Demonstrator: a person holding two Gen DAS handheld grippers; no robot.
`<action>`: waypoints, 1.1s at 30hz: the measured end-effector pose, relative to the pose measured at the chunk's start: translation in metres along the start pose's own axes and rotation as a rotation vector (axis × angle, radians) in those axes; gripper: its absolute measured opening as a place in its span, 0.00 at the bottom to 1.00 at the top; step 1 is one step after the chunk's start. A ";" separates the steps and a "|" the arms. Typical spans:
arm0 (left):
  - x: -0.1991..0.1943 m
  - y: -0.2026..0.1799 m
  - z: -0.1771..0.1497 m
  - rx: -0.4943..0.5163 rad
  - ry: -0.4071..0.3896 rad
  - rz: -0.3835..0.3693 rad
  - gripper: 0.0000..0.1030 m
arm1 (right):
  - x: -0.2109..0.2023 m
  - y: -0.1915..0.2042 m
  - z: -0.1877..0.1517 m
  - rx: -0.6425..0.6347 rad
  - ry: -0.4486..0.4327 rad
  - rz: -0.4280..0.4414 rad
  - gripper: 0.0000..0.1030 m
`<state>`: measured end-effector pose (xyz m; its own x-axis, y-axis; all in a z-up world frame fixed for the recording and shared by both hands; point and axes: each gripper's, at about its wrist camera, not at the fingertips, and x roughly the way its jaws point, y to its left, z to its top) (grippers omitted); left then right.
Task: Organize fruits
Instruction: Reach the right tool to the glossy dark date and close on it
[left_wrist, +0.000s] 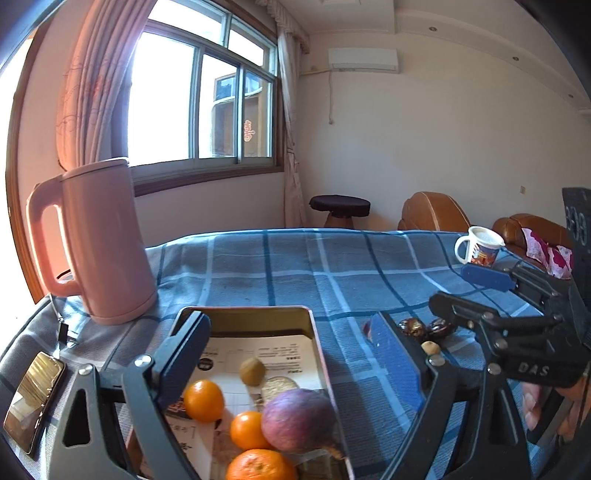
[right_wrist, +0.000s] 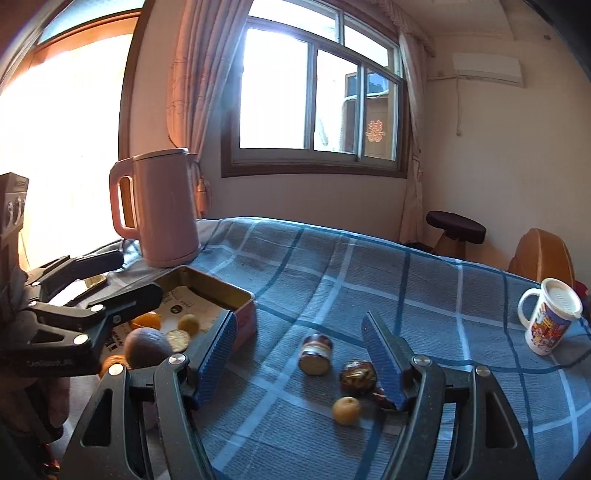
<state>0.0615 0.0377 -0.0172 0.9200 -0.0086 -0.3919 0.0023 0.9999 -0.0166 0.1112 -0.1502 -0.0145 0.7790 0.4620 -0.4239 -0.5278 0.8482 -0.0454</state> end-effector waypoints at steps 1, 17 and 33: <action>0.003 -0.010 0.001 0.017 0.003 -0.015 0.89 | 0.002 -0.011 -0.001 0.008 0.006 -0.049 0.69; 0.079 -0.082 -0.008 0.112 0.180 -0.075 0.90 | 0.054 -0.079 -0.034 0.130 0.269 -0.128 0.69; 0.083 -0.077 -0.011 0.082 0.221 -0.072 0.92 | 0.067 -0.082 -0.045 0.176 0.367 -0.012 0.44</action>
<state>0.1337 -0.0405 -0.0589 0.8082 -0.0743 -0.5841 0.1051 0.9943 0.0189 0.1914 -0.2007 -0.0793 0.5953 0.3558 -0.7204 -0.4286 0.8990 0.0899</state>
